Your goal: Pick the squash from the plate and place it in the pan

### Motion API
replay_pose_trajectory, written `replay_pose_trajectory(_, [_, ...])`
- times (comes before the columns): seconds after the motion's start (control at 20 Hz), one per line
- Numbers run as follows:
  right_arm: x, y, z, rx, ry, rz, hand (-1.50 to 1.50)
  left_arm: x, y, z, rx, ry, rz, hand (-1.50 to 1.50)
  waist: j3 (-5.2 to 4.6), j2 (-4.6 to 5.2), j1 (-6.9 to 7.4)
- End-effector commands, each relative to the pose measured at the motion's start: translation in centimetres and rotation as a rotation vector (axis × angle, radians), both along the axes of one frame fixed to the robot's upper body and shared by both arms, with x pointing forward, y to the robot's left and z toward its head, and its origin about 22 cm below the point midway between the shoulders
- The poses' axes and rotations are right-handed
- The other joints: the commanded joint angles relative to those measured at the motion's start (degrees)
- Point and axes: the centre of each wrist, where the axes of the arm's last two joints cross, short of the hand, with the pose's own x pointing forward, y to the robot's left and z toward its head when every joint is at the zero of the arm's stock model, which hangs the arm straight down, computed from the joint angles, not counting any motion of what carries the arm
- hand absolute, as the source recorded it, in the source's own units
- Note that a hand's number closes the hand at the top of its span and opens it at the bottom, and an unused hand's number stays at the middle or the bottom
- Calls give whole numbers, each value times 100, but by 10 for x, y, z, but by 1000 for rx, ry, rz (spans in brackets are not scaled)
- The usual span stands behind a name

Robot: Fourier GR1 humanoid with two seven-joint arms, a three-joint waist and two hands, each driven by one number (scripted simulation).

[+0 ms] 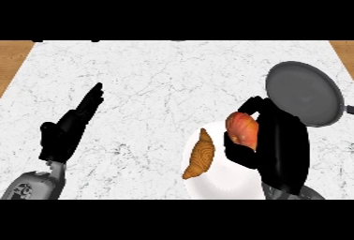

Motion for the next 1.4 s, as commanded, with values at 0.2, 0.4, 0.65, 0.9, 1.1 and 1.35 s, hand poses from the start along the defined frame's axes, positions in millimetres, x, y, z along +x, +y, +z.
replay_pose_trajectory(0.2, [60, -72, -23, 104, -63, -96, 150, -12, 0, 0, -7, 9, -3, 0, -1, 13, 86])
replay_pose_trajectory(0.4, [80, -120, -46, 42, -76, -158, 150, -2, -6, -8, -18, 4, -7, 0, -1, 23, 71])
replay_pose_trajectory(0.65, [113, -158, -59, 39, -101, -196, 150, 6, 4, -2, -1, 0, -8, 0, -1, 29, 84])
replay_pose_trajectory(0.9, [137, -194, -78, 20, -103, -202, 150, -9, -8, -5, 13, 14, -36, 0, 3, 28, 139])
replay_pose_trajectory(1.1, [142, -216, -91, 16, -102, -204, 150, -12, -7, -7, 0, 10, -15, 0, 2, 28, 132])
replay_pose_trajectory(1.35, [156, -237, -92, 20, -106, -197, 150, 2, -13, -1, -6, -1, -25, 0, 4, 45, 156])
